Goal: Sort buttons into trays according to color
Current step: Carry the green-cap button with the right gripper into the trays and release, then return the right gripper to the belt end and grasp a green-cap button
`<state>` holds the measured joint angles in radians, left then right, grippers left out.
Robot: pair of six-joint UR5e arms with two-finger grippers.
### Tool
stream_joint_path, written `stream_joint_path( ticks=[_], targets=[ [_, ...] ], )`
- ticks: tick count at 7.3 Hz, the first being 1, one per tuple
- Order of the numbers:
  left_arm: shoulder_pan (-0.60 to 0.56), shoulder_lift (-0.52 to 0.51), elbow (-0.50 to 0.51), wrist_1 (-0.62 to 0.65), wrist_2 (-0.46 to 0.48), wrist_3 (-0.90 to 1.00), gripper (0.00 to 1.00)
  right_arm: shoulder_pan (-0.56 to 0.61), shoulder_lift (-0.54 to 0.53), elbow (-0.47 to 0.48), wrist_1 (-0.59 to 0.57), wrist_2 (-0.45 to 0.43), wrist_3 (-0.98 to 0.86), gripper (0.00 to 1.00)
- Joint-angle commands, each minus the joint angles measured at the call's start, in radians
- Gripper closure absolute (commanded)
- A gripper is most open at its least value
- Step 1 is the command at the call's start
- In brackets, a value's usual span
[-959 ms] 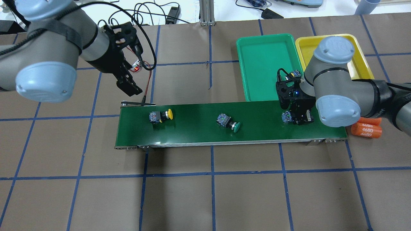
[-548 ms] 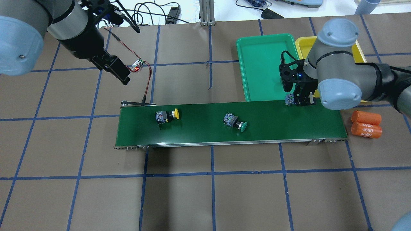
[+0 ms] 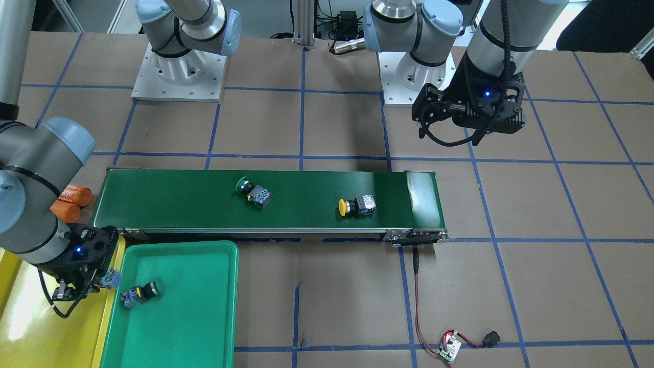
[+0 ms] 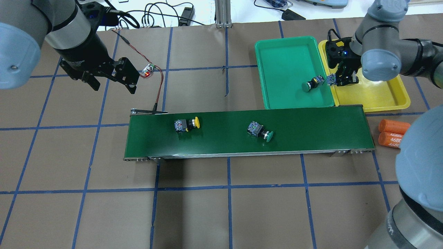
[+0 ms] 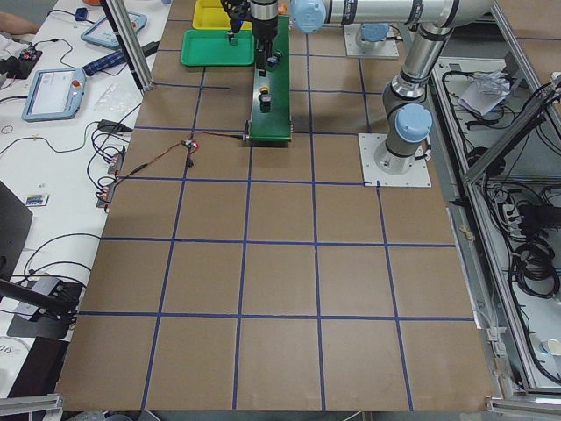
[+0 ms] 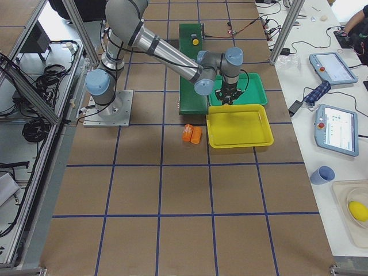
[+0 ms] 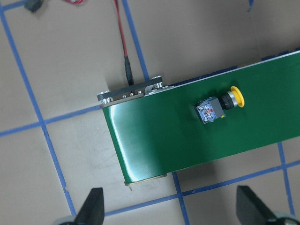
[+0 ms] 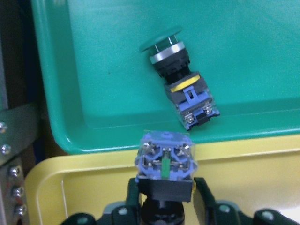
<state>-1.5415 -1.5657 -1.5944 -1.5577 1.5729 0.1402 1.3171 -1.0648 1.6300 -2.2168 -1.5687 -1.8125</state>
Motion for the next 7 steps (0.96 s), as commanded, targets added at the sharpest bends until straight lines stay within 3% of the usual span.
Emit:
stream_joint_path(
  ticks=[1, 4, 7],
  targets=[
    [0.000, 0.004, 0.004, -0.002, 0.015, -0.064, 0.00, -0.018, 0.014, -0.002, -0.003, 0.003, -0.025, 0.00],
    [0.000, -0.007, 0.014, -0.001, 0.065, -0.073, 0.00, -0.007, -0.123, 0.042, 0.153, 0.003, -0.007, 0.00],
    [0.000, 0.006, 0.022, -0.001, 0.056, -0.074, 0.00, -0.006, -0.361, 0.340, 0.148, 0.009, 0.065, 0.00]
  ],
)
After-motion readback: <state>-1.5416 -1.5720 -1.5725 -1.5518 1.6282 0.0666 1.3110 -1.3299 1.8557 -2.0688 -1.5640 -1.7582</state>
